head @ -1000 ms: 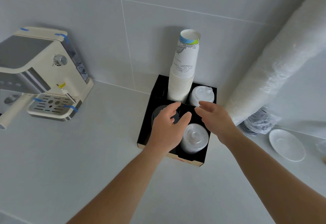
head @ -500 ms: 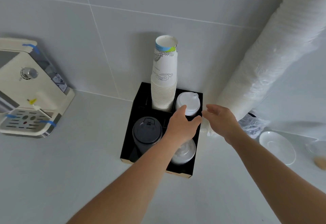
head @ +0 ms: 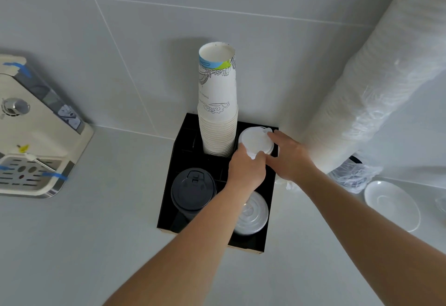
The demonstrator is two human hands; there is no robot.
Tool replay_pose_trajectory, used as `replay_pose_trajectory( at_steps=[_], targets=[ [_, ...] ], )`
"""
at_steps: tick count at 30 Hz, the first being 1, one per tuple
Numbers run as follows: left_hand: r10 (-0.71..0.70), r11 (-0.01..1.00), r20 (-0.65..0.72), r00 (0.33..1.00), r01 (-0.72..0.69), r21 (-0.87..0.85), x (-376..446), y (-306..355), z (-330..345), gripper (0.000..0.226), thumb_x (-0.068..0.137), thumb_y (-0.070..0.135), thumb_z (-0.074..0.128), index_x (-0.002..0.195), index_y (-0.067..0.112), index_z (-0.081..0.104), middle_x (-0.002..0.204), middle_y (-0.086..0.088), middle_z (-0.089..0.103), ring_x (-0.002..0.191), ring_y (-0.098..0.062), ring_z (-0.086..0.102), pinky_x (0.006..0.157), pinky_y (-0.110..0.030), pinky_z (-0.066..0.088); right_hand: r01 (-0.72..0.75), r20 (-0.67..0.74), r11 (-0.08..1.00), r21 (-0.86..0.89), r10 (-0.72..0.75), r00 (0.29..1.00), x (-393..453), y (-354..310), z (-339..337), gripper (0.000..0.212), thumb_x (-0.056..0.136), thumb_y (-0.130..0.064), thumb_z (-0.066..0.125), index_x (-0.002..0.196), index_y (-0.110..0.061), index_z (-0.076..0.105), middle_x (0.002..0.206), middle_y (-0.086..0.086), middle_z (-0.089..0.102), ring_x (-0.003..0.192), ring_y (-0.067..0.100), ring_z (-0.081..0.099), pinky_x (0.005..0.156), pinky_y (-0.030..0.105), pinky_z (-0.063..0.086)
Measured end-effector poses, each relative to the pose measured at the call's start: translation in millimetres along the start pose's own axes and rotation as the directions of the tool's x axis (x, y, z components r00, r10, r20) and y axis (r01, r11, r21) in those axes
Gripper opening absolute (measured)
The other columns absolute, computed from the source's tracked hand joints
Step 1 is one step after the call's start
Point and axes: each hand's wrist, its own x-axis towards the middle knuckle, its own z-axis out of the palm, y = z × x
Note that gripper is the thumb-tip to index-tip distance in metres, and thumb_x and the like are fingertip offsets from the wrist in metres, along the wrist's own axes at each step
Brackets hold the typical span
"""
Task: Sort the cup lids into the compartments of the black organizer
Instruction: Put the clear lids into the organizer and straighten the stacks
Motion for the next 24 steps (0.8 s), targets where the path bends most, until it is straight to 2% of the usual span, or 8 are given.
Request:
replay_pose_trajectory(
  at_steps=[2, 5, 7, 9, 12, 17, 20, 24],
  targets=[
    [0.006, 1.000, -0.002, 1.000, -0.006, 0.009, 3, -2, 0, 0.040, 0.093, 0.028, 0.051, 0.131, 0.017, 0.052, 0.123, -0.002, 0.063, 0.109, -0.020, 0.059, 0.082, -0.025, 0.040, 0.020, -0.005, 1.000, 0.023, -0.020, 1.000, 3, 1, 2, 0.067, 0.087, -0.041, 0.068, 0.147, -0.023, 0.046, 0.140, -0.003, 0.057, 0.123, 0.023, 0.055, 0.092, 0.028, 0.042],
    [0.013, 0.999, 0.010, 1.000, -0.014, 0.048, 7, -4, 1, 0.039, 0.094, 0.030, 0.048, 0.130, 0.015, 0.051, 0.123, -0.005, 0.063, 0.111, -0.023, 0.059, 0.083, -0.027, 0.042, -0.007, -0.020, 0.998, 0.063, 0.009, 1.000, 8, 1, 5, 0.069, 0.086, -0.042, 0.069, 0.148, -0.024, 0.045, 0.141, 0.001, 0.058, 0.127, 0.026, 0.054, 0.097, 0.032, 0.043],
    [0.007, 0.997, 0.009, 1.000, -0.008, 0.078, 11, -3, 2, 0.041, 0.094, 0.031, 0.047, 0.130, 0.011, 0.049, 0.124, -0.009, 0.062, 0.112, -0.026, 0.059, 0.083, -0.029, 0.043, -0.013, -0.054, 0.999, 0.034, 0.015, 0.998, 9, 2, 12, 0.061, 0.087, -0.041, 0.068, 0.141, -0.019, 0.053, 0.128, 0.007, 0.064, 0.119, 0.030, 0.059, 0.093, 0.034, 0.048],
    [-0.005, 0.995, 0.011, 1.000, 0.004, 0.102, 15, -2, 3, 0.044, 0.095, 0.031, 0.048, 0.131, 0.006, 0.047, 0.126, -0.012, 0.061, 0.112, -0.027, 0.058, 0.081, -0.028, 0.041, -0.011, -0.106, 1.000, 0.024, 0.013, 0.994, 9, 5, 18, 0.049, 0.088, -0.036, 0.065, 0.129, -0.010, 0.061, 0.111, 0.010, 0.066, 0.103, 0.032, 0.062, 0.082, 0.033, 0.049],
    [-0.026, 0.992, 0.011, 1.000, 0.024, 0.122, 19, 1, 6, 0.049, 0.093, 0.032, 0.049, 0.134, 0.004, 0.044, 0.130, -0.013, 0.058, 0.116, -0.029, 0.056, 0.082, -0.029, 0.041, 0.045, -0.174, 0.999, -0.015, -0.047, 0.984, 5, 8, 23, 0.022, 0.088, -0.024, 0.062, 0.092, -0.003, 0.060, 0.087, 0.007, 0.056, 0.079, 0.032, 0.057, 0.066, 0.030, 0.037],
    [-0.029, 0.992, 0.009, 1.000, 0.027, 0.124, 22, 1, 8, 0.054, 0.091, 0.033, 0.053, 0.137, 0.005, 0.041, 0.132, -0.013, 0.056, 0.117, -0.029, 0.056, 0.081, -0.027, 0.040, 0.153, -0.249, 0.982, -0.112, -0.177, 0.952, 6, 12, 30, 0.022, 0.086, -0.010, 0.064, 0.102, 0.004, 0.069, 0.128, 0.009, 0.066, 0.110, 0.031, 0.066, 0.076, 0.030, 0.047],
    [-0.029, 0.994, 0.009, 1.000, 0.028, 0.110, 23, 1, 7, 0.055, 0.091, 0.034, 0.053, 0.137, 0.006, 0.041, 0.133, -0.013, 0.056, 0.117, -0.028, 0.056, 0.083, -0.028, 0.042, 0.171, -0.271, 0.980, -0.101, -0.193, 0.943, 7, 13, 33, 0.010, 0.081, -0.004, 0.064, 0.074, 0.003, 0.063, 0.097, 0.015, 0.070, 0.088, 0.037, 0.068, 0.061, 0.033, 0.048],
    [-0.028, 0.995, 0.015, 0.999, 0.027, 0.093, 21, 0, 8, 0.056, 0.091, 0.032, 0.053, 0.138, 0.006, 0.039, 0.135, -0.014, 0.054, 0.120, -0.029, 0.055, 0.090, -0.032, 0.044, 0.204, -0.310, 0.975, -0.083, -0.220, 0.925, 7, 14, 36, 0.030, 0.077, -0.002, 0.073, 0.060, -0.008, 0.049, 0.072, 0.011, 0.060, 0.062, 0.029, 0.055, 0.051, 0.021, 0.028]
  ],
)
